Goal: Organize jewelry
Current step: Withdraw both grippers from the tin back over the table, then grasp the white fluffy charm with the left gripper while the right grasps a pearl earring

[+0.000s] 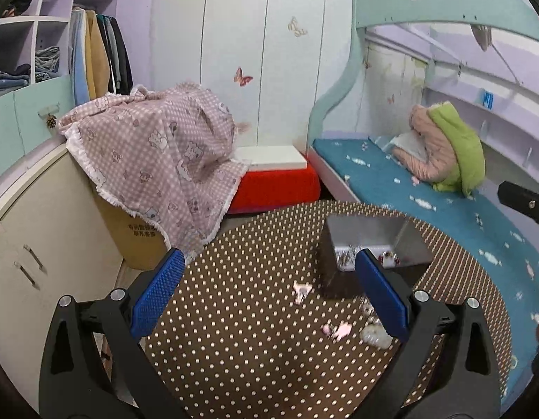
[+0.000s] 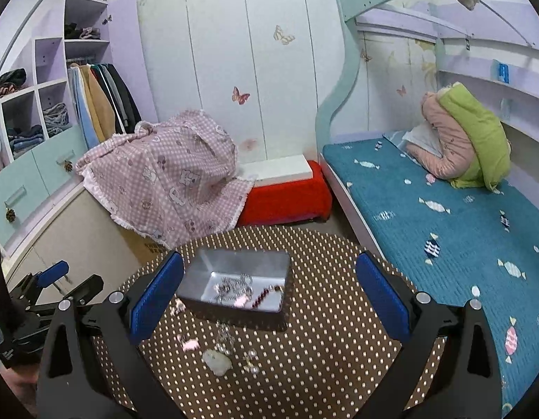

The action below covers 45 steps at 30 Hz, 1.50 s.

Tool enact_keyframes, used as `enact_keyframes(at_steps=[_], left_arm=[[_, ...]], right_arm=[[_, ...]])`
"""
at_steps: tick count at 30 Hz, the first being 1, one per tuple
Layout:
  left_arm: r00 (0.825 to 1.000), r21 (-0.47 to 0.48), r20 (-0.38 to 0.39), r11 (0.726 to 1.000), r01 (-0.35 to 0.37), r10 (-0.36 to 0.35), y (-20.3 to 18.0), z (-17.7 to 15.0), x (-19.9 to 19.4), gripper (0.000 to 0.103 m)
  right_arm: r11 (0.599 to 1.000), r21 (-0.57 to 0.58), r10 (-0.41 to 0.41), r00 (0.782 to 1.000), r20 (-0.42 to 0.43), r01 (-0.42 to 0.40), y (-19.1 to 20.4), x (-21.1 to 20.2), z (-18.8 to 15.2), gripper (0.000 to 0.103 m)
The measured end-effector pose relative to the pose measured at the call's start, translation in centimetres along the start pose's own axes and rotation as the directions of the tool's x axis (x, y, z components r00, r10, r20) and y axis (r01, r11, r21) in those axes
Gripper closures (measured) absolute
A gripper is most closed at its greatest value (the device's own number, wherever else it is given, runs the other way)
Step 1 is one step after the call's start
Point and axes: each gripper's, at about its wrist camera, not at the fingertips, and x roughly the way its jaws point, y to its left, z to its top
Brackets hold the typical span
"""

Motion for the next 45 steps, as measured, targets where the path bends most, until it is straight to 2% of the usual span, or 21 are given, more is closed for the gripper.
enact_keyframes(at_steps=[7, 12, 16, 25, 31, 32, 33, 37, 39, 42, 45], left_arm=[[0.998, 0.02, -0.057, 1.0, 0.001, 0.0, -0.5, -2.4, 1.7, 0.005], [0.995, 0.045, -0.097, 0.999, 0.01, -0.006, -1.3, -3.8, 2.9, 0.005], [0.99, 0.06, -0.14, 0.998, 0.026, -0.018, -1.7, -5.0, 4.2, 0.005], [0.965, 0.118, -0.256, 0.988, 0.098, -0.065, -4.3, -7.0, 8.2, 0.006], [0.947, 0.125, -0.314, 0.986, 0.109, -0.065, -5.3, -7.7, 10.7, 0.006], [0.943, 0.116, -0.324, 0.986, 0.116, -0.073, -5.3, -7.7, 11.1, 0.012], [0.936, 0.106, -0.342, 0.986, 0.129, -0.086, -5.4, -7.8, 11.5, 0.027], [0.933, 0.113, -0.341, 0.98, 0.165, -0.118, -5.6, -7.6, 11.7, 0.035], [0.932, 0.119, -0.336, 0.975, 0.185, -0.136, -5.8, -7.6, 11.5, 0.052], [0.929, 0.097, -0.331, 0.973, 0.207, -0.164, -5.5, -7.7, 11.0, 0.071], [0.923, 0.036, -0.327, 0.973, 0.227, -0.203, -4.6, -7.7, 10.4, 0.072]], right_arm=[[1.0, 0.006, -0.021, 0.996, -0.087, 0.022, -0.7, 1.3, -3.3, 0.008], [0.999, -0.005, -0.032, 0.981, -0.19, 0.032, -0.7, 3.5, -6.1, 0.008], [1.0, 0.0, -0.012, 0.972, -0.234, 0.012, -0.5, 4.4, -7.2, 0.008], [1.0, -0.001, 0.002, 0.962, -0.273, -0.003, -0.3, 5.7, -7.9, 0.008], [1.0, 0.012, -0.001, 0.959, -0.283, 0.005, -0.9, 5.9, -8.0, 0.008], [1.0, 0.012, -0.003, 0.959, -0.285, 0.006, -1.0, 6.0, -8.0, 0.008], [1.0, 0.011, -0.004, 0.958, -0.286, 0.007, -1.1, 6.0, -8.0, 0.008], [1.0, 0.013, 0.005, 0.954, -0.301, -0.001, -1.0, 6.3, -8.3, 0.008], [1.0, 0.007, 0.01, 0.952, -0.307, -0.009, -0.8, 6.5, -8.4, 0.008], [1.0, -0.008, 0.012, 0.946, -0.324, -0.015, -0.5, 6.8, -8.8, 0.008], [1.0, -0.017, 0.008, 0.937, -0.349, -0.015, -0.4, 7.3, -9.4, 0.008]])
